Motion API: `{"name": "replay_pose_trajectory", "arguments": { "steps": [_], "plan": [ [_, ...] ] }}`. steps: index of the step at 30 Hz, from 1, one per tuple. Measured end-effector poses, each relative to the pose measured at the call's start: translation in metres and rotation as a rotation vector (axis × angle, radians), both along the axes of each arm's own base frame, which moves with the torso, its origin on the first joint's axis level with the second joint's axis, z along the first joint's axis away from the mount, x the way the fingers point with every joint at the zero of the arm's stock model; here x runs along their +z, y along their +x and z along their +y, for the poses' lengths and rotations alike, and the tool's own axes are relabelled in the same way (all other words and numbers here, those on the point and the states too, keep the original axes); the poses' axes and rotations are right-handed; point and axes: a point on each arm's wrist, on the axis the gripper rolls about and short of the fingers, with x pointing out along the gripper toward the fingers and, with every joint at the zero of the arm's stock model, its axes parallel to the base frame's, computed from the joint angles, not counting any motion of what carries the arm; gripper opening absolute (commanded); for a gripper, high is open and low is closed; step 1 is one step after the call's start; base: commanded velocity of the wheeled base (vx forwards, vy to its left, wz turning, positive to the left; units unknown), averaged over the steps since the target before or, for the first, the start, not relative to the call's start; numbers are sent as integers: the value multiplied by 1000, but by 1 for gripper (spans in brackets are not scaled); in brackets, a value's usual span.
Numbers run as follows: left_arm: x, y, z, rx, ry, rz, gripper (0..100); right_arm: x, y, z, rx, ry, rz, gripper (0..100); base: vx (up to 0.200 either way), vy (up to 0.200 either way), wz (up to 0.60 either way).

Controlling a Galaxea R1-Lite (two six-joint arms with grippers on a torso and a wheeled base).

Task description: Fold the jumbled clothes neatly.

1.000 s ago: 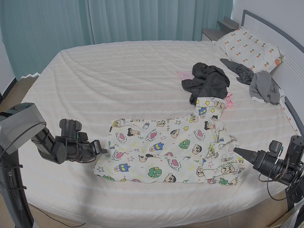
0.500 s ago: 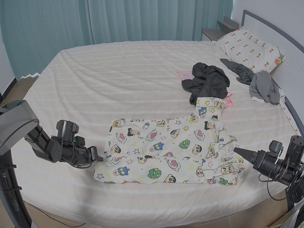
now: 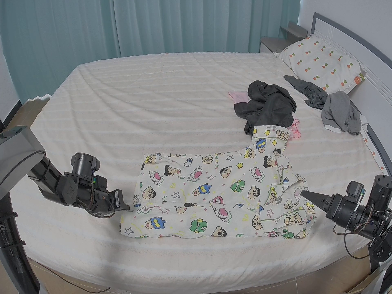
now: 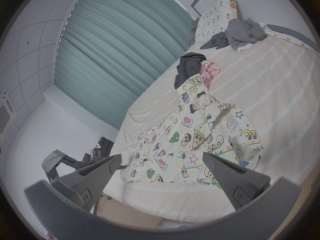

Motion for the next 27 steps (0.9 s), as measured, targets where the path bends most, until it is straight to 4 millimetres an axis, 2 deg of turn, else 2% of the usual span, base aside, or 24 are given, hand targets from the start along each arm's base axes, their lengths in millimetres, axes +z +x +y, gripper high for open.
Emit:
{"name": "replay_pose_trajectory", "arguments": {
  "steps": [6,15,16,21,27],
  "plan": [
    [3,0,1,-17,33,41,0,0,0,0,0,0,3,100,0,0,0],
    [1,16,1,21,88,9,0,-2,1,0,1,-2,8,100,0,0,0],
    [1,17,1,21,88,11,100,-2,1,0,1,-2,8,100,0,0,0],
    [-3,18,-2,16,88,18,100,-5,2,0,-9,-7,23,100,0,0,0],
    [1,19,-1,52,58,5,100,-18,8,0,-64,-30,87,100,0,0,0]
  ]
}}
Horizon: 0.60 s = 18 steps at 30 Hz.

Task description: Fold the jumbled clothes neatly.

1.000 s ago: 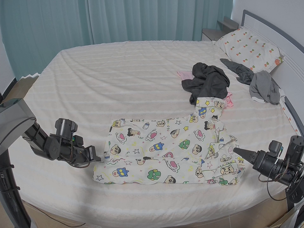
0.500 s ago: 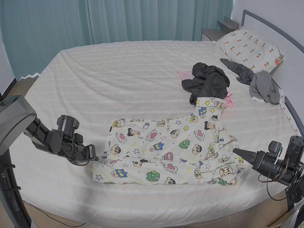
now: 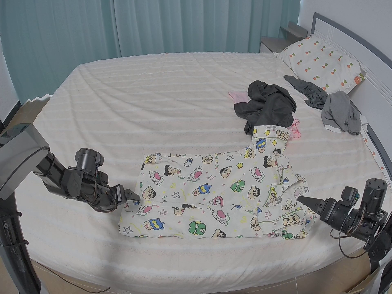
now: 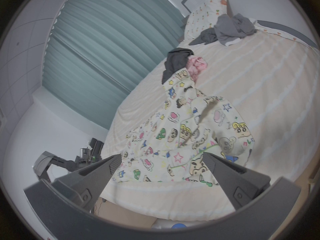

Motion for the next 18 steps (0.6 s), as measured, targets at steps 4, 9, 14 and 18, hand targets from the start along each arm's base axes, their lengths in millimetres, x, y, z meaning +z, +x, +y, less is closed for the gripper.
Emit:
{"name": "replay_pose_trajectory", "arguments": {
  "steps": [4,9,14,18],
  "plan": [
    [11,0,5,97,-94,-15,100,-17,6,3,-52,-7,84,100,0,0,0],
    [24,-10,15,198,-216,-52,100,-33,12,13,-118,37,154,100,0,0,0],
    [32,-30,22,332,-373,-132,100,-46,14,23,-161,31,195,100,0,0,0],
    [33,-56,30,444,-508,-169,100,-56,14,31,-198,25,226,100,0,0,0]
  ]
}}
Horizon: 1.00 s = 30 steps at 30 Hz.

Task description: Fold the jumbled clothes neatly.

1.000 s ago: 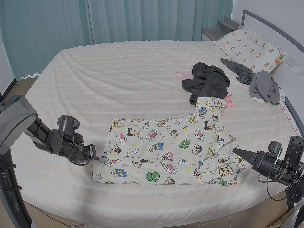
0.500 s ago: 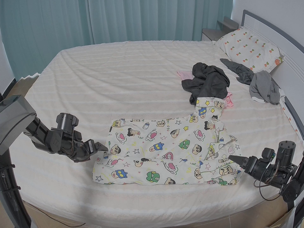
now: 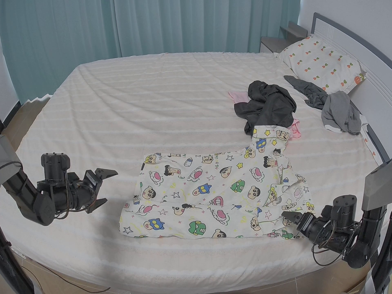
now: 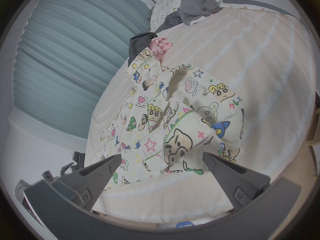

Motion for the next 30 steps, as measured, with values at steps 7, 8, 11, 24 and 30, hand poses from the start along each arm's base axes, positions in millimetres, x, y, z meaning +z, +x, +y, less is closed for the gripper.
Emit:
{"name": "replay_pose_trajectory", "arguments": {
  "steps": [7,8,11,24,30],
  "plan": [
    [-9,-36,5,52,-66,30,100,-13,5,15,-34,16,35,100,0,0,0],
    [-9,-38,5,54,-67,32,100,-14,6,16,-34,19,34,100,0,0,0],
    [-11,-42,5,55,-67,44,100,-15,11,19,-38,30,25,100,0,0,0],
    [-13,-48,5,56,-67,62,100,-20,21,21,-107,-4,1,0,0,0,0],
    [-15,-51,4,51,-66,71,100,-22,16,17,-142,-36,12,0,0,0,0]
  ]
}}
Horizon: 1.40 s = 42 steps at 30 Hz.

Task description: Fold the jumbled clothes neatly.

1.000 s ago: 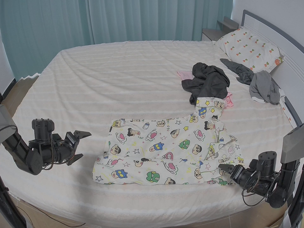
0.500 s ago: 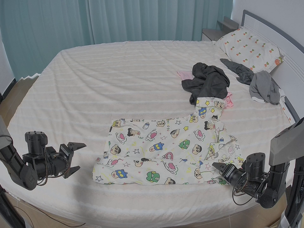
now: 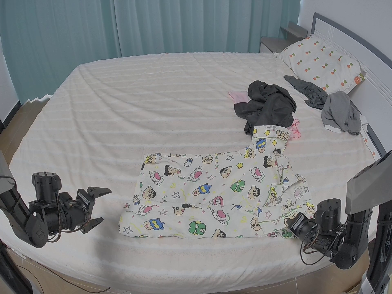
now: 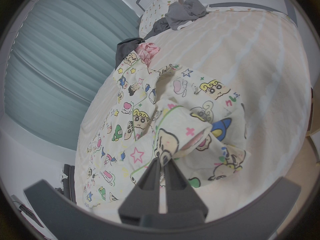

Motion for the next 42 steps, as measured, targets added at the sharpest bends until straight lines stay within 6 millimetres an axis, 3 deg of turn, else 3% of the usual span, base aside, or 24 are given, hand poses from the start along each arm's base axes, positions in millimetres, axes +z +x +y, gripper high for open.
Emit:
{"name": "replay_pose_trajectory", "arguments": {
  "steps": [7,16,25,35,42],
  "plan": [
    [-1,-2,-2,-9,0,8,100,4,-2,0,10,-11,-12,0,0,0,0],
    [-2,-3,-3,-15,1,14,100,30,2,3,46,-27,-120,0,0,0,0],
    [-4,-3,-3,-18,3,18,100,53,19,9,72,-50,-77,0,0,0,0],
    [-5,-3,-4,-21,4,20,100,96,50,12,58,-26,-123,0,0,0,0],
    [-5,-2,-4,-22,6,7,100,102,54,8,59,-20,-111,0,0,0,0]
  ]
}}
